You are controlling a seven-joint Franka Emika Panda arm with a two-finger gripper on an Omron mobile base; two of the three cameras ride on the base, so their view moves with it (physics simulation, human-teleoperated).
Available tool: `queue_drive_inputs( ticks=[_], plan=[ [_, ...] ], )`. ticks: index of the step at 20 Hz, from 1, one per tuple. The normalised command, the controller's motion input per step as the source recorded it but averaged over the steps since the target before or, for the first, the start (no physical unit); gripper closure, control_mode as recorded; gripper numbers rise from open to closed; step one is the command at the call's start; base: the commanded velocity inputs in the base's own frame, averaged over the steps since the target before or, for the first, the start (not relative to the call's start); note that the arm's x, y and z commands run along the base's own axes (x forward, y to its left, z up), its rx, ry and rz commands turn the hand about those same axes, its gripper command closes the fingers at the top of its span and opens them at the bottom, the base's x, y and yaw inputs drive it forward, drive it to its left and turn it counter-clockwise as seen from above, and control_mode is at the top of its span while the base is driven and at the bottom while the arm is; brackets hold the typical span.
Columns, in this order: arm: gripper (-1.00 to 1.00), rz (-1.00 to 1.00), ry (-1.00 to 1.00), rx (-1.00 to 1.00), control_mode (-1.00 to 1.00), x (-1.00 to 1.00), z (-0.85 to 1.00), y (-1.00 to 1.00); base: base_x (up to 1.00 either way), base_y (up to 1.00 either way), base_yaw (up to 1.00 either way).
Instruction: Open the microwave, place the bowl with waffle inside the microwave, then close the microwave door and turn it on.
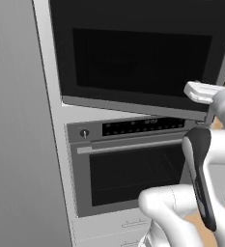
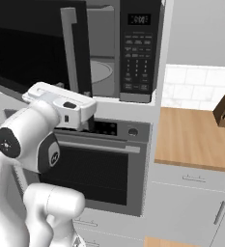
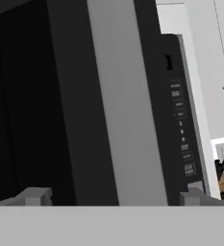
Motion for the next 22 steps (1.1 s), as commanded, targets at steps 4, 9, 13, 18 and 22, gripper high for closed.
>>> queue_drive_inputs(
  ticks=[4,9,13,18,22],
  plan=[
    [-1.00,0.00,-0.12,0.00,-1.00,0.46,-0.02,0.00,0.00,0.00,0.00],
    [-1.00,0.00,-0.13,0.00,-1.00,0.38,-0.01,0.00,0.00,0.00,0.00],
    [-1.00,0.00,-0.13,0.00,-1.00,0.26,0.00,-0.01,0.00,0.00,0.00],
    [-1.00,0.00,-0.03,0.00,-1.00,0.26,-0.01,-0.08,0.00,0.00,0.00],
    [-1.00,0.00,0.00,0.00,-1.00,0.30,0.00,-0.17,0.00,0.00,0.00]
  ],
)
